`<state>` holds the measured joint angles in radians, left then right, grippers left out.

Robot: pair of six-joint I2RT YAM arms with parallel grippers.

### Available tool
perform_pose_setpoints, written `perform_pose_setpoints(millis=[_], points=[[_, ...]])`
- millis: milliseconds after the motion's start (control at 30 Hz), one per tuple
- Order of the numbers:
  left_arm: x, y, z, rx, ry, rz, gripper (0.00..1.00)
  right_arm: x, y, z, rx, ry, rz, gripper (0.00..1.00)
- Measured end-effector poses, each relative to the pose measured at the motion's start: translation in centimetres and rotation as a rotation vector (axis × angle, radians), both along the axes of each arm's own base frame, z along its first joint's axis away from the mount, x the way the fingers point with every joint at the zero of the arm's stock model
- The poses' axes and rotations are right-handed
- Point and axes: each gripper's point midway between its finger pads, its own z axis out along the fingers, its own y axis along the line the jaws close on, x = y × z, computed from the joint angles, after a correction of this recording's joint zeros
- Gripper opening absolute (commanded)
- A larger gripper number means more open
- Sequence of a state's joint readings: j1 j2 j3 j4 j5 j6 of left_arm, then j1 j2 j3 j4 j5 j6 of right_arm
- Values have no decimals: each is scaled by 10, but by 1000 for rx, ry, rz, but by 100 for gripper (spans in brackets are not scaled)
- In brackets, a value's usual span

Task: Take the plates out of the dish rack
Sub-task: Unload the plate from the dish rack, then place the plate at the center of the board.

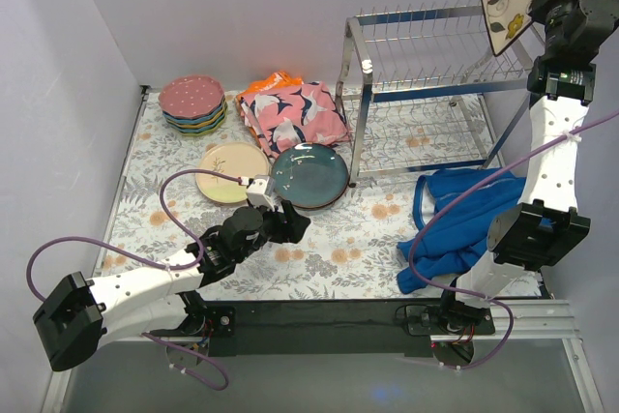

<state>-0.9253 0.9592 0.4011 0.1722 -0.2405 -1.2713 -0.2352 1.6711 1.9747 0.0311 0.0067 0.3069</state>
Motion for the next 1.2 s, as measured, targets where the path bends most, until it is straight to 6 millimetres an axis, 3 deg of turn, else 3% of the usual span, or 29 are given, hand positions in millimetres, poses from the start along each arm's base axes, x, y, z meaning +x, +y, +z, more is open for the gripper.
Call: perform_pose_setpoints(millis=[433,733,933,1200], points=[[1,2,2,-6,-3,16,68,1,21,6,306,-50,117,1],[-6,-4,35,-131,1,-2,68,-10,56,16,566,-54,323,1],[-19,-7,63,-237,16,-43,68,-41,88,37,643,-65,456,1],[-36,-6,122,-365,1,-103,68,-118,140,62,698,-82,731,1]])
